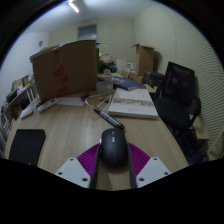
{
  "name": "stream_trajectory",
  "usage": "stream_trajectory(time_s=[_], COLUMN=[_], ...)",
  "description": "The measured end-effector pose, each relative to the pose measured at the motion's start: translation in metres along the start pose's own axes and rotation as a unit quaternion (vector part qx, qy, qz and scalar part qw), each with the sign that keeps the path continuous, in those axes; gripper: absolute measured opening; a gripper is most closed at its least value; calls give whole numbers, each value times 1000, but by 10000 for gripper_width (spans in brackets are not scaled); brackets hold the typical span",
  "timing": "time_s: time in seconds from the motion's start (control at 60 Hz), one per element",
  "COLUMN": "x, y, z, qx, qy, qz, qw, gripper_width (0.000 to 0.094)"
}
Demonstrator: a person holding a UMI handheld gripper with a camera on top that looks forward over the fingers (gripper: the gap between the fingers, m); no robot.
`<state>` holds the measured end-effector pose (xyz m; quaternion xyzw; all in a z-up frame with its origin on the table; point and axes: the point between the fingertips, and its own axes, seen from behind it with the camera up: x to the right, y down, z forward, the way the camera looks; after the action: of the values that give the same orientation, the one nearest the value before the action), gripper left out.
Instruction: Arrange mouse
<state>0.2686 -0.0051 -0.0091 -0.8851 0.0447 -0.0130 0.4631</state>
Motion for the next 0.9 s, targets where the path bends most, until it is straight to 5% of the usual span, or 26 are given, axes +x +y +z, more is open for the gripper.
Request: stream_trajectory(time_s=[0.317,0.6,0.9], x=[-4,-203,-344], y=[-2,-89,33], z=[-8,-97,-74], qx=[-38,67,-28], qy=[26,-33,-54], qz=[12,-24,-67], qw=[999,997,996], gripper_width=[394,397,394])
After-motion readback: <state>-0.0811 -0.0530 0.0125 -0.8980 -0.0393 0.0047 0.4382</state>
